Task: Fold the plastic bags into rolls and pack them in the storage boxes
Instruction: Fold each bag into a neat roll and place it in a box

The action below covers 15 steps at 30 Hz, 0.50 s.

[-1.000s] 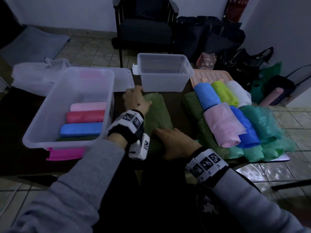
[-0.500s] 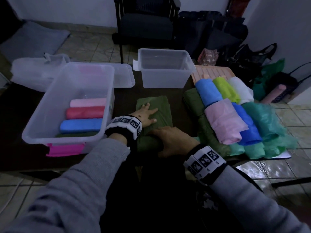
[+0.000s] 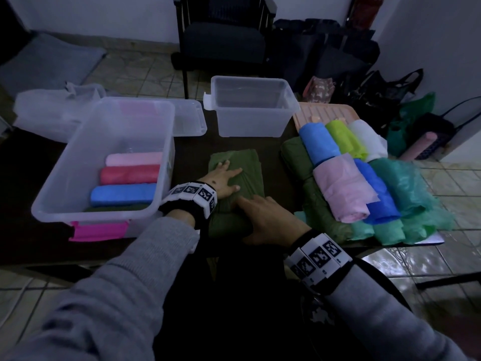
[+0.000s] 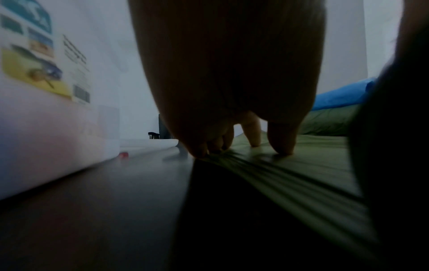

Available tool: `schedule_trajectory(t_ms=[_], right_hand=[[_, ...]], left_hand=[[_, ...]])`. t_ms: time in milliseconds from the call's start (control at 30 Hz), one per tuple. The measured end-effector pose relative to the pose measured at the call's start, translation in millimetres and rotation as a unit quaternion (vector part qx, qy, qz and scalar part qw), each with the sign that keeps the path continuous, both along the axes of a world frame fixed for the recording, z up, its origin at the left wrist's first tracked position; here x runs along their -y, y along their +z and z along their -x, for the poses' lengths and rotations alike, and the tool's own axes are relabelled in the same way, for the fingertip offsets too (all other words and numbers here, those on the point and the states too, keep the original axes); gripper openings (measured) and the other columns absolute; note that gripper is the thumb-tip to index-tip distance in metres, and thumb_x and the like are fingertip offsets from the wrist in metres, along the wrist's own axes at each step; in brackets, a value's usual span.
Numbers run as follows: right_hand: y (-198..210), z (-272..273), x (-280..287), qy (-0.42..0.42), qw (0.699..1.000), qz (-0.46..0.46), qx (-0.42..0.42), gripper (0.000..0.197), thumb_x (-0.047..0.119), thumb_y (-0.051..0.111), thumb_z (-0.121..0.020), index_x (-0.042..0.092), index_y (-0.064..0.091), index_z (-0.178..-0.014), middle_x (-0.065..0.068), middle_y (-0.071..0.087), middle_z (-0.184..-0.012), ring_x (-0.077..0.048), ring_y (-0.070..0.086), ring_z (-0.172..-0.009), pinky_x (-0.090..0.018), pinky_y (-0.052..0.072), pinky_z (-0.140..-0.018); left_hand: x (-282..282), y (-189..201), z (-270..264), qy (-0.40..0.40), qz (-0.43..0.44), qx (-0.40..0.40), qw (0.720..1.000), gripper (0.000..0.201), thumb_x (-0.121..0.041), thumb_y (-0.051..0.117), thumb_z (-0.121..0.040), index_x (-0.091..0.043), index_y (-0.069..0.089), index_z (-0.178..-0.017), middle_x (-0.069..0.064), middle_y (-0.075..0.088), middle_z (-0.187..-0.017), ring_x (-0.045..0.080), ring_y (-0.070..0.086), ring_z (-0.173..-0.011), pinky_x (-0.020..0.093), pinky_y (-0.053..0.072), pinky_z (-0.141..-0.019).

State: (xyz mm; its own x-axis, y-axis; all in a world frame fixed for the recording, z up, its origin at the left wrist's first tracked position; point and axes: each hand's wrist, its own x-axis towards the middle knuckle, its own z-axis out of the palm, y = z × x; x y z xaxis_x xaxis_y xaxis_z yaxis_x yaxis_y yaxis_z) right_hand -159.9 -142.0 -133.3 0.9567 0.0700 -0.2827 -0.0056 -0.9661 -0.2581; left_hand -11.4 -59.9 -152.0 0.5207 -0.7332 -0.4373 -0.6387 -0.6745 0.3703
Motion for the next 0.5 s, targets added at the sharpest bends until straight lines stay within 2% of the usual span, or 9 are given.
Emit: schedule_trajectory(t_ms=[100,200,267,300,367,433,500], right_hand=[[-1.2,2.6,-1.0,-0.019,0.998,-0.053,-0.012,0.056,0.032,0.072,-0.078,0.014,0.046,-0.124,-0.008,0.052,-0.122,-0.025,0.049,-0.112,-0.036,0.038,-0.091],[2.5,0.9,3.6,-0.033,0.994,-0.102,-0.025,0.062,0.029,0.075,-0.077,0.013,0.048,-0.131,-0.009,0.044,-0.123,-0.025,0.048,-0.112,-0.033,0.040,-0.093],[4.0,-2.5,7.5,-0.025,0.994,-0.101,-0.036,0.068,0.031,0.076,-0.076,0.016,0.046,-0.136,-0.008,0.044,-0.127,-0.023,0.046,-0.116,-0.032,0.039,-0.096],[4.1,-4.0,9.5,-0.026,0.993,-0.107,-0.036,0.071,0.032,0.077,-0.075,0.016,0.044,-0.137,-0.007,0.046,-0.128,-0.023,0.047,-0.117,-0.032,0.040,-0.097],[5.6,-6.2,14.1,-0.057,0.987,-0.146,-0.039,0.077,0.030,0.079,-0.073,0.015,0.038,-0.136,-0.004,0.050,-0.129,-0.020,0.050,-0.117,-0.026,0.040,-0.093],[7.5,-7.9,17.0,-0.073,0.984,-0.153,-0.045,0.070,0.031,0.080,-0.072,0.014,0.040,-0.127,-0.004,0.052,-0.125,-0.020,0.052,-0.113,-0.023,0.039,-0.086],[8.6,-10.9,19.9,-0.075,0.985,-0.144,-0.054,0.062,0.033,0.079,-0.073,0.014,0.046,-0.122,-0.004,0.053,-0.123,-0.020,0.052,-0.111,-0.021,0.037,-0.082]], left_hand=[[-2.7,-2.5,2.0,0.012,0.015,-0.007,1.000,0.063,-0.035,0.042,-0.098,-0.027,0.008,-0.151,0.009,-0.008,-0.158,0.025,-0.006,-0.146,0.041,0.004,-0.117],[-3.7,0.8,4.6,0.055,0.059,-0.030,0.996,0.083,-0.034,0.053,-0.093,-0.023,-0.006,-0.150,0.013,0.002,-0.158,0.028,0.010,-0.145,0.040,0.015,-0.117],[-3.0,5.0,8.2,0.087,0.074,-0.024,0.993,0.091,-0.034,0.058,-0.090,-0.019,-0.008,-0.150,0.014,0.007,-0.158,0.030,0.015,-0.144,0.042,0.017,-0.117],[-2.8,6.2,10.4,0.094,0.073,-0.006,0.993,0.089,-0.034,0.059,-0.090,-0.018,-0.004,-0.151,0.012,0.006,-0.158,0.029,0.011,-0.145,0.044,0.013,-0.117],[-5.1,7.0,13.4,0.104,0.084,0.039,0.990,0.073,-0.031,0.058,-0.091,-0.018,0.017,-0.149,0.008,0.007,-0.158,0.027,0.008,-0.146,0.045,0.008,-0.117],[-11.9,10.1,14.7,0.124,0.126,0.059,0.982,0.049,-0.028,0.059,-0.090,-0.018,0.045,-0.136,0.007,0.025,-0.151,0.027,0.026,-0.140,0.040,0.020,-0.114],[-20.1,17.5,19.3,0.139,0.171,0.059,0.974,0.029,-0.022,0.062,-0.089,-0.016,0.062,-0.117,0.007,0.047,-0.135,0.025,0.047,-0.124,0.032,0.035,-0.105]])
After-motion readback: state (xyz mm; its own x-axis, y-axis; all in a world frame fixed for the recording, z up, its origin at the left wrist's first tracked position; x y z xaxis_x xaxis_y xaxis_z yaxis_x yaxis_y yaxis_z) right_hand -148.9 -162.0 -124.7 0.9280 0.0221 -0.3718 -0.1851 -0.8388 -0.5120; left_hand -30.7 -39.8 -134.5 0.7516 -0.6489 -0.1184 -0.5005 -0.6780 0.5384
